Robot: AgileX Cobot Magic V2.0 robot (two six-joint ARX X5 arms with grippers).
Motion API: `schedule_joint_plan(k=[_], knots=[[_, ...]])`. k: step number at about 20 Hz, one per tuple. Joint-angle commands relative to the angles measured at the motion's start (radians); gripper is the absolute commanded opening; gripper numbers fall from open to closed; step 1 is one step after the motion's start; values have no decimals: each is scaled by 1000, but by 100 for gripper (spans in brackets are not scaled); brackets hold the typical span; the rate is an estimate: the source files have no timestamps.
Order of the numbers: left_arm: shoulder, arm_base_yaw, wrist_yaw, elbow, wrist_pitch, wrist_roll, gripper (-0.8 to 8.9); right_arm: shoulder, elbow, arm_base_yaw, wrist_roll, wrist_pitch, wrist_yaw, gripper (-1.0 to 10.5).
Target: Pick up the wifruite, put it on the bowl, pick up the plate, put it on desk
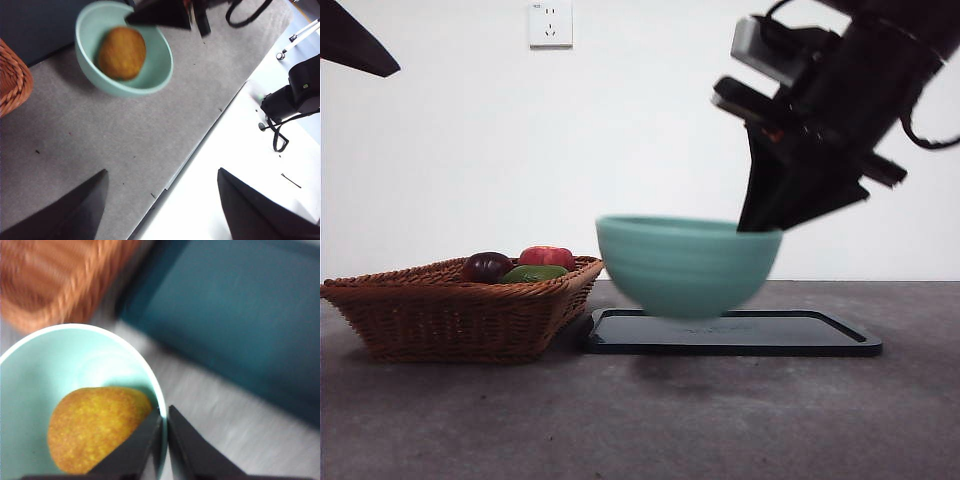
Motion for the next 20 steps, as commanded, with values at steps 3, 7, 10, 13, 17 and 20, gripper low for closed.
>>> schedule_joint_plan(k=[3,7,10,13,17,20], knots=[[5,-6,4,7,8,14,343,68,130,-73,0,-4,8,12],[5,-6,4,7,7,14,343,222,259,-150,-37,-9,8,12],[5,-6,4,7,7,14,343,330,327,-184,-47,-9,5,12],[5,-6,5,7,7,14,343,412,350,-205,-49,20,5,12],[5,-6,4,7,6,14,343,470,350,-213,-50,41,5,12],[5,-6,4,7,7,14,343,473,350,-212,-50,44,5,12]])
